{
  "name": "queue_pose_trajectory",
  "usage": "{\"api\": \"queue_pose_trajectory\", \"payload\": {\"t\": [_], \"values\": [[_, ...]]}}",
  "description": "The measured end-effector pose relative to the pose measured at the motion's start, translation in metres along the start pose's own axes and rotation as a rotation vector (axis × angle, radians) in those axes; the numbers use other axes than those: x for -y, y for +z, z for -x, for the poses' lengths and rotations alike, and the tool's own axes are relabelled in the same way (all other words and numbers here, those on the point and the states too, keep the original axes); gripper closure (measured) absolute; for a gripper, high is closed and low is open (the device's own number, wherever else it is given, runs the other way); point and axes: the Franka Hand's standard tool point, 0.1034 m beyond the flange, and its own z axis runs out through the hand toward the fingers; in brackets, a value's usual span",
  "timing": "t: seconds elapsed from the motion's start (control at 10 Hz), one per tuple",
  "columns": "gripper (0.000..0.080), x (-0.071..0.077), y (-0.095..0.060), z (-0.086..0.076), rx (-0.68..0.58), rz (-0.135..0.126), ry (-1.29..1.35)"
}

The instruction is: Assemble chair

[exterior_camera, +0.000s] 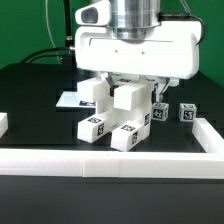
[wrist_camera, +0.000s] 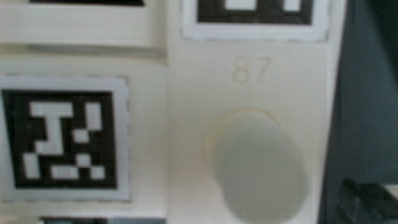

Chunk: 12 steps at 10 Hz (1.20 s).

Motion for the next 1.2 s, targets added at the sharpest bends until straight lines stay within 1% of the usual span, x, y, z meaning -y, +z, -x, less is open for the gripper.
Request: {"api": "queue_pose_trajectory", "payload": {"t": [0.2,0.4,0.5,0.6,0.8,1.0,1.2], "values": [[0.0151,0.000,-0.007,-0.005,0.005,-0.001,0.001],[0.0151,0.001,-0.024,-0.005,0.035,-0.005,0.010],[0.0151,0.003,-0.035,0.000,0.058,-0.007,0.026],[0.0151,0.007,-0.046,0.006,0.062,-0.015,0.040],[0.0151,0.008,-0.059,0.017,0.063,-0.028,0.034],[0.0151,0.008,-0.055,0.016,0.062,-0.025,0.034],[0.0151,0.007,-0.055,0.016,0.063,-0.024,0.027]]}}
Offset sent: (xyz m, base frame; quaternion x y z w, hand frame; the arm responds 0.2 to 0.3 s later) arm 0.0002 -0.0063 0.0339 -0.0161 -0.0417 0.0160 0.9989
